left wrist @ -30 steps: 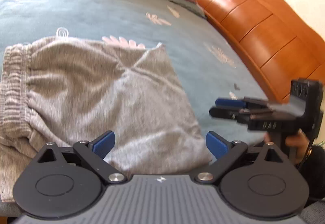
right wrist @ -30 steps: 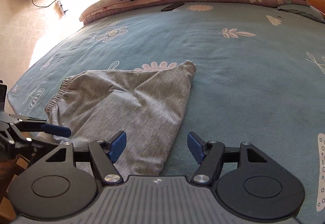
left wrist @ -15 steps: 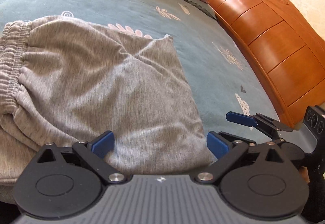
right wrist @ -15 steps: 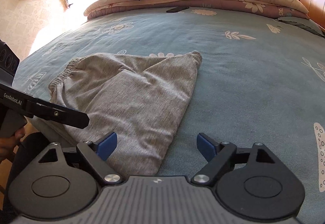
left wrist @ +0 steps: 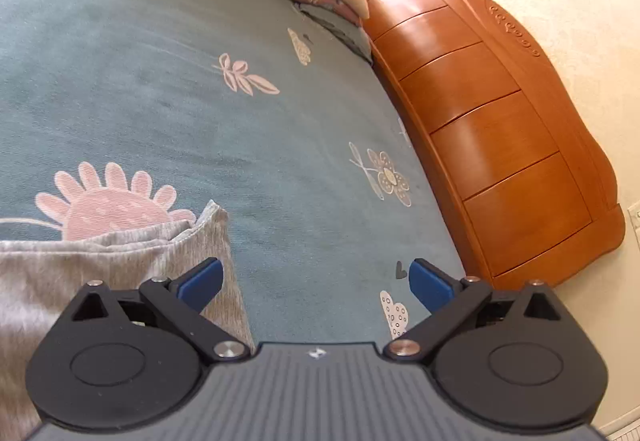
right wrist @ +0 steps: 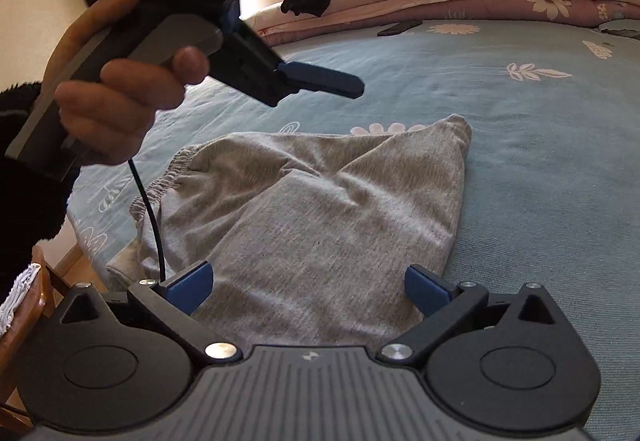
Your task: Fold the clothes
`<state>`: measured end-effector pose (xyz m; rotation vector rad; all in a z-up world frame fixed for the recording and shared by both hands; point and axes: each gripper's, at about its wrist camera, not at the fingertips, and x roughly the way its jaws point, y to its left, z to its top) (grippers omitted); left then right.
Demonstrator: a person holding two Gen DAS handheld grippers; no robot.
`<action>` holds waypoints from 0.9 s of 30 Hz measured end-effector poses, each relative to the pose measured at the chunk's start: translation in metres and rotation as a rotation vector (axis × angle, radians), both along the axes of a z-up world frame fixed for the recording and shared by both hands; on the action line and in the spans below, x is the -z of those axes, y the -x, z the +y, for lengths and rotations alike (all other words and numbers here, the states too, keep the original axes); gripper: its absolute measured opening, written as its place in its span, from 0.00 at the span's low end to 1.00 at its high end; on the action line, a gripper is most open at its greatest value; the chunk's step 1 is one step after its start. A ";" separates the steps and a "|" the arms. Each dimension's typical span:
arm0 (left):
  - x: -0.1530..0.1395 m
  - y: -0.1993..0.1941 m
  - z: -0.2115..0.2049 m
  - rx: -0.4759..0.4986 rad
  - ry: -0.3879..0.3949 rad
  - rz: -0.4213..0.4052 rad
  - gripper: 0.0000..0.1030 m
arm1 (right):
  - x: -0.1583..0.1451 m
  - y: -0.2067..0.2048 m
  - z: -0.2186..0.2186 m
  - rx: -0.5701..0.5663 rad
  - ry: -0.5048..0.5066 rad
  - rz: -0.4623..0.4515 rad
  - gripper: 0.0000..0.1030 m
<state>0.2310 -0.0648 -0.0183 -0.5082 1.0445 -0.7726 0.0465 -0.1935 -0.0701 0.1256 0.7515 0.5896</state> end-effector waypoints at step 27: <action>0.055 -0.050 -0.042 -0.003 -0.099 0.062 0.96 | 0.003 -0.002 -0.010 0.071 0.030 0.061 1.00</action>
